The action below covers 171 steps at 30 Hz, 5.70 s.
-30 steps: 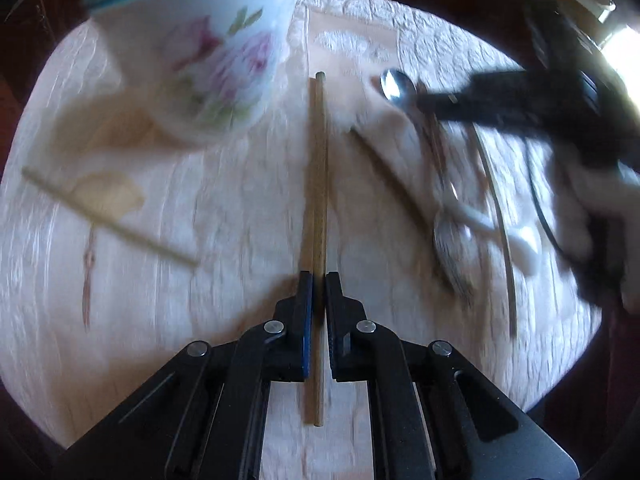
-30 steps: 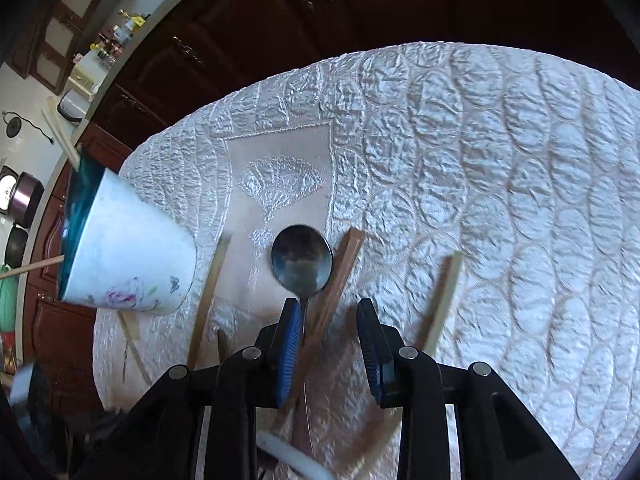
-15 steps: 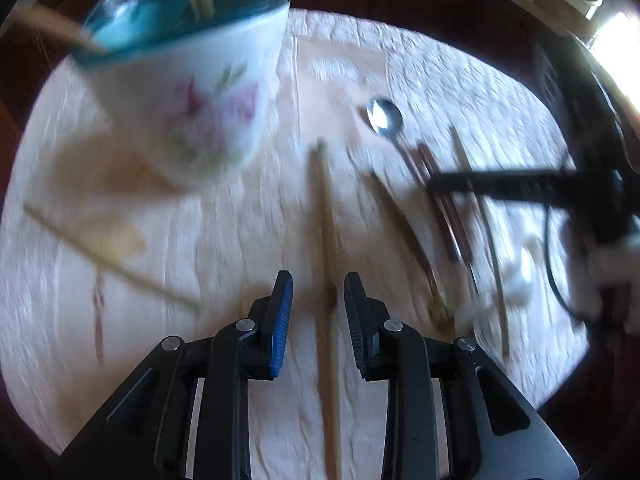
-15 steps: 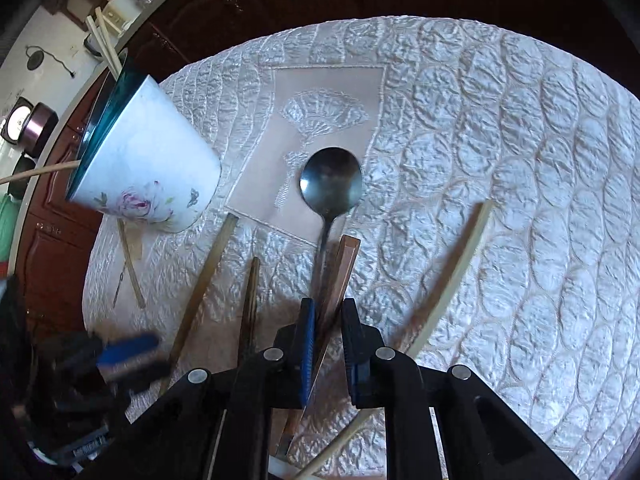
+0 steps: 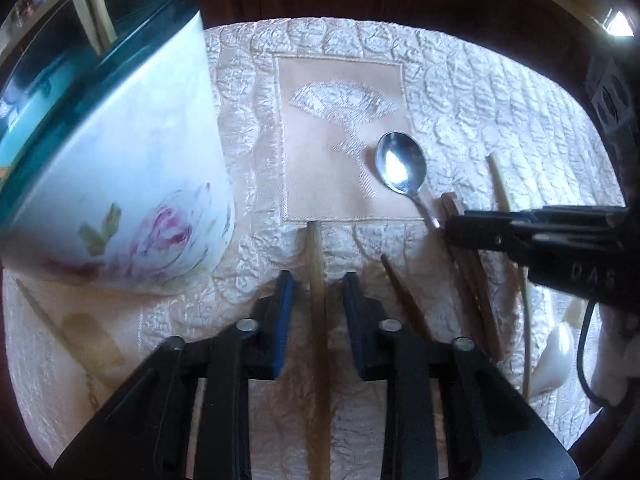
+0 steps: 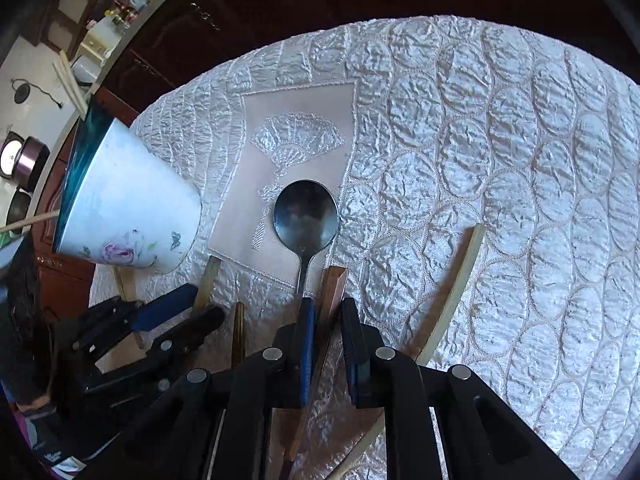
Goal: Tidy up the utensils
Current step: 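Grasp a brown flat chopstick and fork with the right tool while the left tool grasps a chopstick, then lift both held utensils and carry them over the holder, then open both tools to drop the utensils into the holder, then withdraw both tools from the holder back over the spoon and fork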
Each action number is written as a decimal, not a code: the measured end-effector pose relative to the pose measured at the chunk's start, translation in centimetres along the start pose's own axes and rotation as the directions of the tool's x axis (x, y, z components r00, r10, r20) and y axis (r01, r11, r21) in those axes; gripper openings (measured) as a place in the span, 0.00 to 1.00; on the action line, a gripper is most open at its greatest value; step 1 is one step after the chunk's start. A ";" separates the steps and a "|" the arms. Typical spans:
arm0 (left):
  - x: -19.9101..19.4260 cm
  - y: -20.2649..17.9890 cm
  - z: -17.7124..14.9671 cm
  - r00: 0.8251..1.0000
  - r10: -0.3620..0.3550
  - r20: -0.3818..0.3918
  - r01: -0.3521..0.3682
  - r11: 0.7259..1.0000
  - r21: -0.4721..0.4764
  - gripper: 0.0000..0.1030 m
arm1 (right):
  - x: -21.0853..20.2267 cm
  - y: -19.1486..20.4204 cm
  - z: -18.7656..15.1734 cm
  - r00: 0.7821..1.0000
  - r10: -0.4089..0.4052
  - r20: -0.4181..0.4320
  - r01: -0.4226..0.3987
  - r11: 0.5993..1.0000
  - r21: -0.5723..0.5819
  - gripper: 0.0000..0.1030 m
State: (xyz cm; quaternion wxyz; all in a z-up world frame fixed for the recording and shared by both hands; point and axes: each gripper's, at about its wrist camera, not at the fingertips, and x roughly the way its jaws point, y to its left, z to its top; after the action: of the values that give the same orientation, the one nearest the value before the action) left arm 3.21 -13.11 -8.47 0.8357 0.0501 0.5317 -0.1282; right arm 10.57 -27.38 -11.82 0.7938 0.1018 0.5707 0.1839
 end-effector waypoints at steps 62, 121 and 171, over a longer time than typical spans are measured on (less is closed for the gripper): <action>-21.5 14.7 8.1 0.882 0.082 0.463 -0.003 0.986 -0.169 0.06 | -16.4 19.4 8.6 0.889 0.112 0.444 0.051 0.940 -0.338 0.09; -19.4 6.0 2.1 0.918 0.081 0.388 -0.052 0.995 -0.086 0.39 | -15.7 12.5 -1.4 0.934 0.034 0.357 0.039 0.980 -0.197 0.36; -4.1 0.5 -1.0 0.996 -0.084 0.004 0.084 0.996 -0.036 0.44 | -11.5 -2.2 -19.5 0.998 -0.054 0.019 0.053 0.998 0.044 0.40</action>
State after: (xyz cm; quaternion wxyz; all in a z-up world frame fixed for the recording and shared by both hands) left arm 0.81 -11.70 -5.29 0.8311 0.0124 0.5344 -0.1534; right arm -10.68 -34.99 -9.04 0.8019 0.1055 0.5689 0.1491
